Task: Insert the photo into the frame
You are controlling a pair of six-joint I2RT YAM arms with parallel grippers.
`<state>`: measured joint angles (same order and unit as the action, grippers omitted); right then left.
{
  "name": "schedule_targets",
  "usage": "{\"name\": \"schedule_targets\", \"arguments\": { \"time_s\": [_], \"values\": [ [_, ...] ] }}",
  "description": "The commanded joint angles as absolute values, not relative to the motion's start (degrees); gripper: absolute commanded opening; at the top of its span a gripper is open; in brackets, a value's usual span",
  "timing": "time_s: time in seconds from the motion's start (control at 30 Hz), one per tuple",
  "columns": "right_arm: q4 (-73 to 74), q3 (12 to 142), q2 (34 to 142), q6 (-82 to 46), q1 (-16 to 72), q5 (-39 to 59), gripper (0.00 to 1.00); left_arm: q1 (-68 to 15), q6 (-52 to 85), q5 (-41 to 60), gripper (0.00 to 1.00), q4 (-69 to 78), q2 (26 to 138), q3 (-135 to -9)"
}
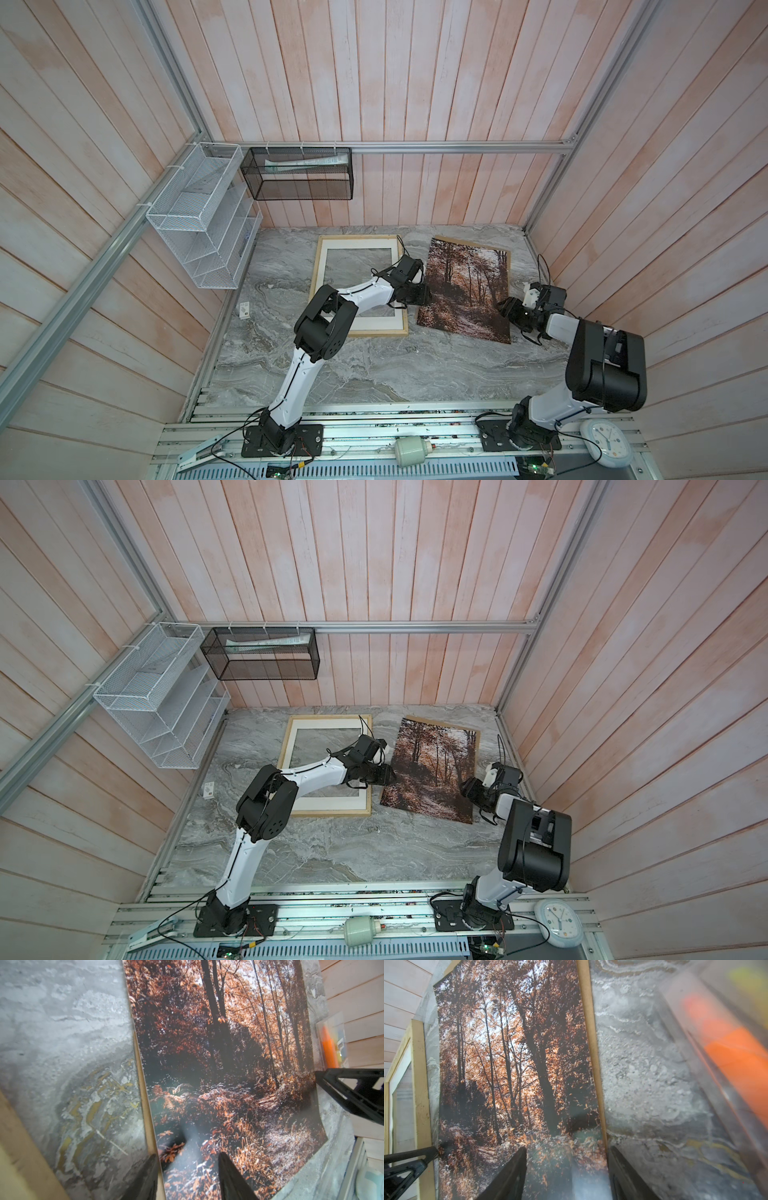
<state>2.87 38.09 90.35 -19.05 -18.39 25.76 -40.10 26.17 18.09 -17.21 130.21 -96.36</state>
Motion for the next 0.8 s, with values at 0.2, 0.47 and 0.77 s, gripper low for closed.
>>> {"name": "schedule_targets", "arguments": {
  "time_s": [0.2,0.47,0.77],
  "values": [
    [5.6,36.7,88.9,-20.0,-20.0,33.8,0.62,-40.3,24.8,19.4,0.49,-19.4,132.9,-98.8],
    [5.9,36.6,86.9,-20.8,-20.4,36.5,0.62,-40.3,24.8,19.8,0.49,-19.9,133.3,-99.4],
    [8.8,35.3,86.8,-22.9,-20.3,40.2,0.61,-40.3,24.7,20.6,0.49,-20.0,133.7,-99.8]
  ]
}}
